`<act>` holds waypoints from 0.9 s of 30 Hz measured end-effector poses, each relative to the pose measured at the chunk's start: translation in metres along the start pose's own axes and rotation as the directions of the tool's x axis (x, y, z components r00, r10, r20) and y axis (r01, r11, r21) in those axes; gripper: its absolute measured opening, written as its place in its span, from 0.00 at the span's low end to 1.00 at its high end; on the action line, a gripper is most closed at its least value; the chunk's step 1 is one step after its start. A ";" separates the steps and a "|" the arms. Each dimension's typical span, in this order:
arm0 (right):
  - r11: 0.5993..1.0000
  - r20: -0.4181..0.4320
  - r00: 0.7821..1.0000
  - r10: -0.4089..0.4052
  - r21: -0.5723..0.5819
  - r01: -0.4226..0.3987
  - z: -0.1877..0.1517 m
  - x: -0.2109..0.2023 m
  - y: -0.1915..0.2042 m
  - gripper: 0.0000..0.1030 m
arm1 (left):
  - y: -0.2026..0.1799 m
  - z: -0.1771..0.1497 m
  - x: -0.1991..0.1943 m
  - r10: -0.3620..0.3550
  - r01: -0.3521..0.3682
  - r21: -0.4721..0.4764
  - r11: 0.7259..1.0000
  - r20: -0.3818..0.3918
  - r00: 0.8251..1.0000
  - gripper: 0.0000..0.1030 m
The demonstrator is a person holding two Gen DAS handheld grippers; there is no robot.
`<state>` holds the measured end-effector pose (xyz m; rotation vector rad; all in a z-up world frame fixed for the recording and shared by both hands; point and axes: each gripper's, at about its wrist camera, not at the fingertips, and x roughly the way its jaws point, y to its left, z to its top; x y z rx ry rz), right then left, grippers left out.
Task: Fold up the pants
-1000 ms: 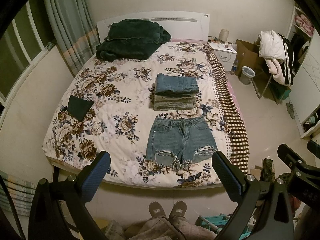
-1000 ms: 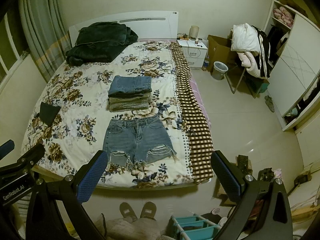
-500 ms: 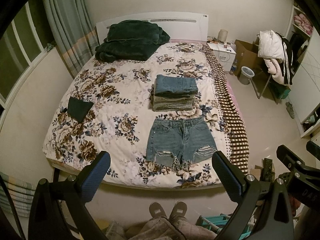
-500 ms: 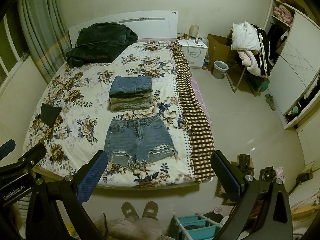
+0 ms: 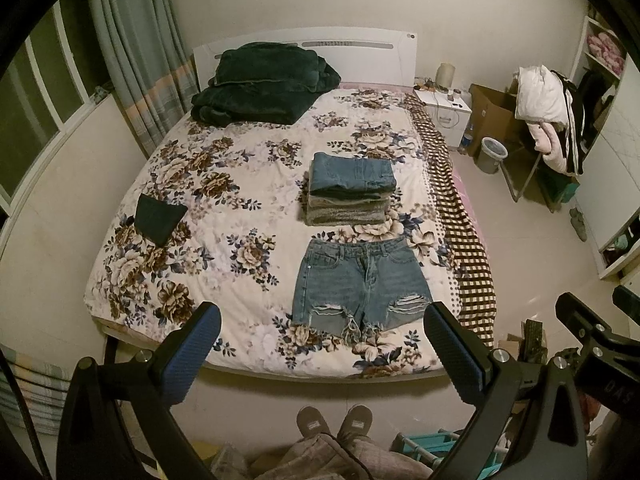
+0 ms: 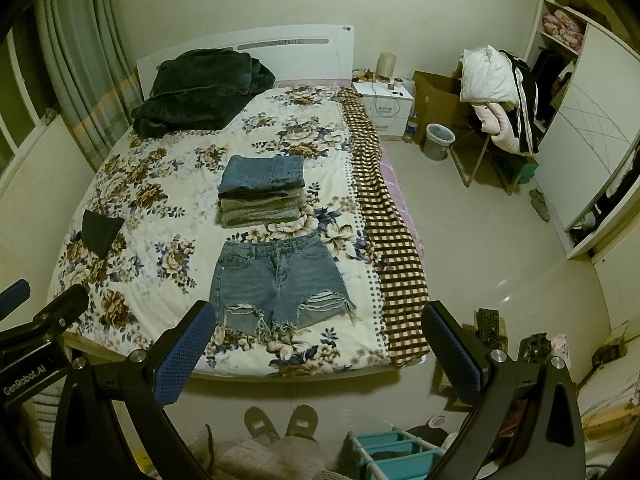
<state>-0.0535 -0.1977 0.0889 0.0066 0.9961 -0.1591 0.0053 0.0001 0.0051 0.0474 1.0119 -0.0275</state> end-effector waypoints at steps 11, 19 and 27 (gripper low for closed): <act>1.000 0.009 1.000 0.003 0.007 -0.003 0.005 -0.008 -0.005 1.00 | -0.003 0.015 -0.009 -0.002 0.002 0.002 1.000 0.008 1.000 1.00; 1.000 0.007 1.000 -0.006 0.015 0.006 0.007 -0.017 0.000 1.00 | -0.007 0.040 -0.011 -0.015 0.015 0.001 1.000 0.009 1.000 1.00; 0.999 -0.003 1.000 -0.019 0.047 0.019 0.007 -0.005 0.004 1.00 | -0.011 0.060 0.011 0.009 -0.009 0.009 1.000 0.033 0.999 1.00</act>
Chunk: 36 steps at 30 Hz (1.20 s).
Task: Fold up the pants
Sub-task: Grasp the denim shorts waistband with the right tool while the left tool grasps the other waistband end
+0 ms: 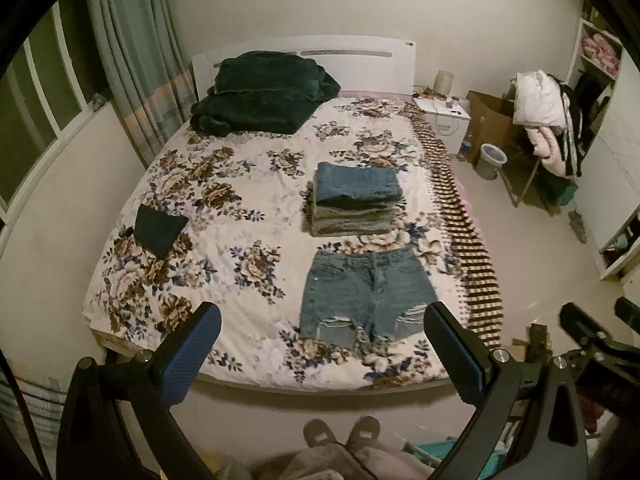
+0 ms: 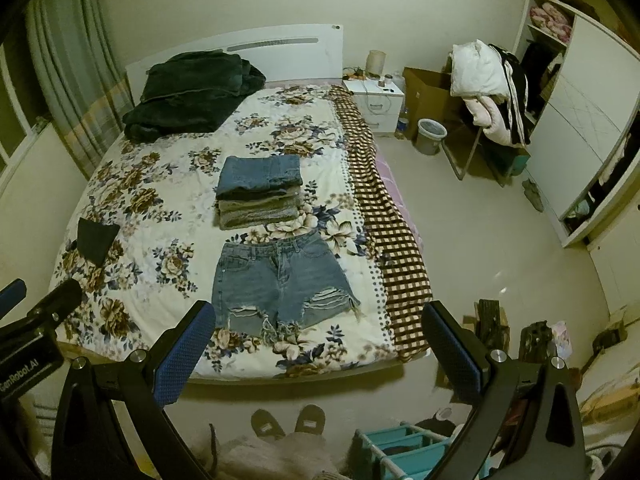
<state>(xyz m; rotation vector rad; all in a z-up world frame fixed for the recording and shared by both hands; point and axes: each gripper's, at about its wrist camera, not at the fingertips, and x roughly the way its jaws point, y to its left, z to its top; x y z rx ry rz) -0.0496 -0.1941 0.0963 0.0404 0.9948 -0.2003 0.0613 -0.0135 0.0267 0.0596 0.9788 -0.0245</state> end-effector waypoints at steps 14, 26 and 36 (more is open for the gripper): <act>0.997 -0.171 0.982 0.081 0.030 -0.077 0.031 0.204 -0.020 1.00 | -0.024 0.000 0.162 0.132 -0.137 -0.031 0.990 -0.123 0.984 1.00; 0.938 -0.532 0.793 0.297 0.009 -0.346 0.098 0.554 -0.100 0.69 | -0.153 -0.034 0.429 0.279 -0.304 -0.015 0.953 -0.352 0.893 1.00; 0.883 -0.715 0.665 0.216 -0.148 -0.446 0.089 0.796 -0.084 0.67 | -0.257 -0.140 0.575 0.111 -0.177 -0.071 0.982 -0.539 0.835 1.00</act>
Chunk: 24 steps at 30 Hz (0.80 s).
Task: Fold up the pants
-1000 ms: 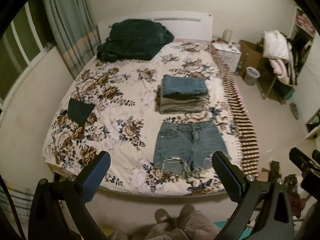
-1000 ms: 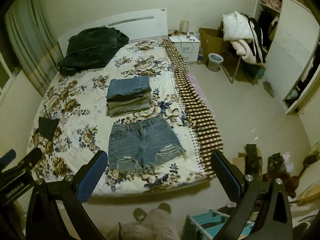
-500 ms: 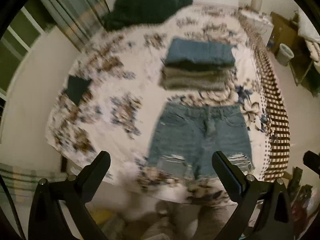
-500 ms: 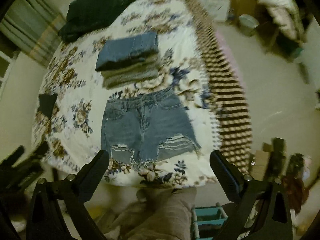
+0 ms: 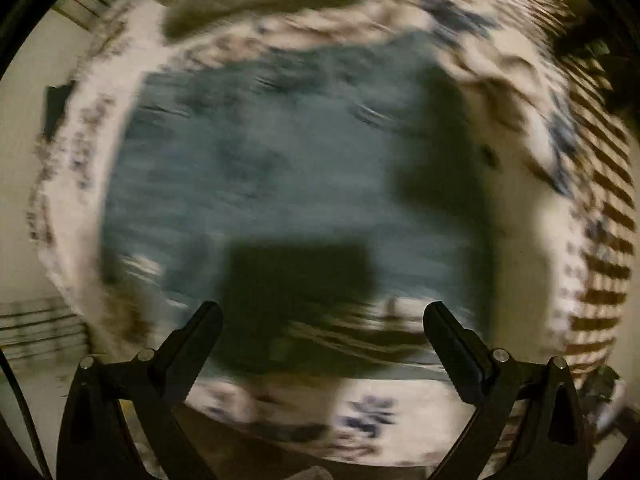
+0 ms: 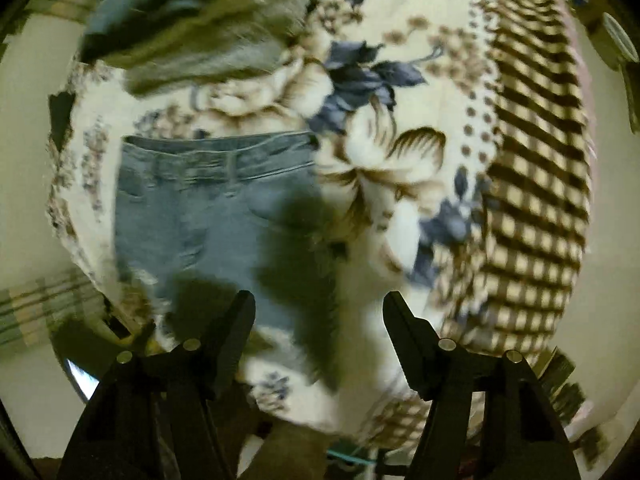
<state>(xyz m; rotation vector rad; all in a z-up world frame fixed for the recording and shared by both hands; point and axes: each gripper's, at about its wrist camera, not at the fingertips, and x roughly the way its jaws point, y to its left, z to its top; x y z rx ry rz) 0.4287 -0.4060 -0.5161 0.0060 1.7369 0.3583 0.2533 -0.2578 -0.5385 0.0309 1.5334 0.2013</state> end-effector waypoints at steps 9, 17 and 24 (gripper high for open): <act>0.994 -0.082 0.993 0.082 -0.068 -0.088 0.060 0.087 0.002 0.67 | -0.083 -0.033 0.059 -0.120 0.129 0.062 0.990 -0.123 0.985 0.85; 0.991 -0.139 0.985 0.103 -0.070 -0.114 0.084 0.131 0.028 0.44 | -0.031 -0.026 0.032 -0.252 0.252 -0.020 0.968 -0.025 0.967 0.04; 0.989 -0.065 0.990 0.122 -0.078 -0.127 0.066 0.089 0.055 0.10 | 0.055 -0.023 -0.036 -0.314 0.317 -0.100 0.943 0.050 0.948 0.03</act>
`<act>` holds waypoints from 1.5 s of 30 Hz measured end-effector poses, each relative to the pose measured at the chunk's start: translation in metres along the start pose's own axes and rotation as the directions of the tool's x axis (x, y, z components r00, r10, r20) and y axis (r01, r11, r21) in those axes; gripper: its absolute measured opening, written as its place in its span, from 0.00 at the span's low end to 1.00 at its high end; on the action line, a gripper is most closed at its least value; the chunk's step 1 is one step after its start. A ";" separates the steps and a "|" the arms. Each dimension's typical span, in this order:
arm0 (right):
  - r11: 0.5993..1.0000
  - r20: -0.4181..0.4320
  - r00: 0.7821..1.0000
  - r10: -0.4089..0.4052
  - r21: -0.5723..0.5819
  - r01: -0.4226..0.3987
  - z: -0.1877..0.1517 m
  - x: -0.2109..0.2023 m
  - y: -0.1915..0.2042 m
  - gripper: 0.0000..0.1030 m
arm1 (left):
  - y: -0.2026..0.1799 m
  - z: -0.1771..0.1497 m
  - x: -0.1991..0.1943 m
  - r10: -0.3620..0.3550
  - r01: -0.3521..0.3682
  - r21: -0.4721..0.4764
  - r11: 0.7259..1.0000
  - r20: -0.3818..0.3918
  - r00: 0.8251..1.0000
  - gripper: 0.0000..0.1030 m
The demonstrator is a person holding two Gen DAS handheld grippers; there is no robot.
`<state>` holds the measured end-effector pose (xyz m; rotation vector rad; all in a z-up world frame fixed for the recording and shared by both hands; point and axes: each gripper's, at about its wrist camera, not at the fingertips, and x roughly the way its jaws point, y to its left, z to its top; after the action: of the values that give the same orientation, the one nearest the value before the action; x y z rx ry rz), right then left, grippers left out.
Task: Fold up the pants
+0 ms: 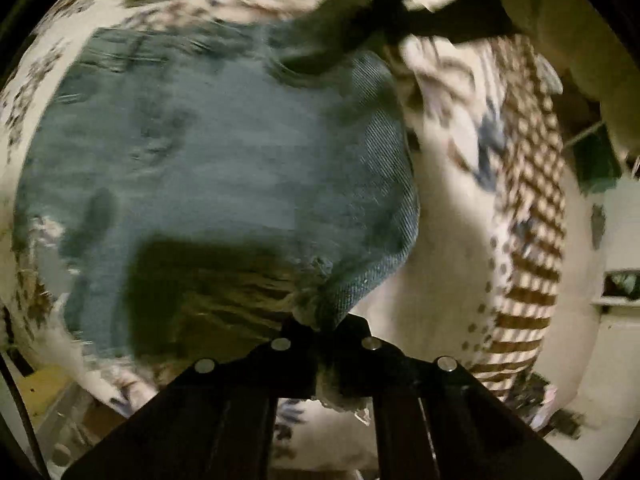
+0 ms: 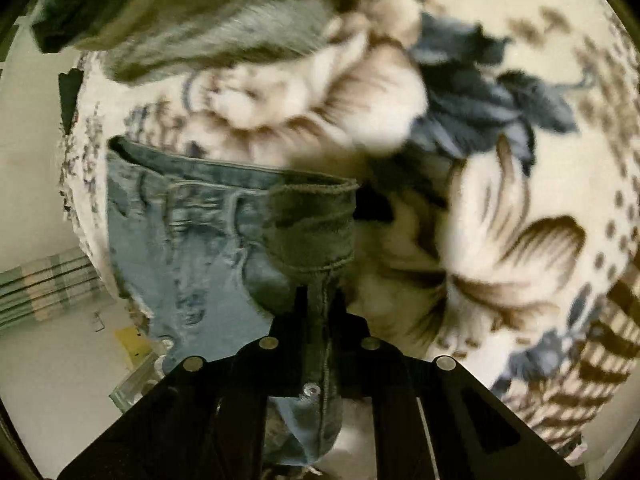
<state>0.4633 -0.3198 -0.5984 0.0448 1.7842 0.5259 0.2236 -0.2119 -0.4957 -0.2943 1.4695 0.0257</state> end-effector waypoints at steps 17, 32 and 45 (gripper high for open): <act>0.989 0.029 0.998 -0.057 -0.134 0.061 0.054 -0.034 0.227 0.09 | 0.214 0.034 -0.080 -0.002 0.053 -0.319 0.946 0.158 0.987 0.03; 0.925 -0.066 0.946 -0.317 -0.244 0.292 0.112 0.130 0.352 0.23 | 0.350 0.020 -0.002 0.003 0.056 -0.546 0.836 0.107 0.994 0.33; 0.949 0.011 0.985 -0.174 -0.267 0.170 0.060 0.025 0.309 0.89 | 0.339 -0.044 -0.030 -0.071 0.208 -0.763 0.611 0.209 0.975 0.92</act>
<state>0.4376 -0.0155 -0.5171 -0.2999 1.6962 0.6358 0.1106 0.1105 -0.5307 -1.1096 1.1894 0.5761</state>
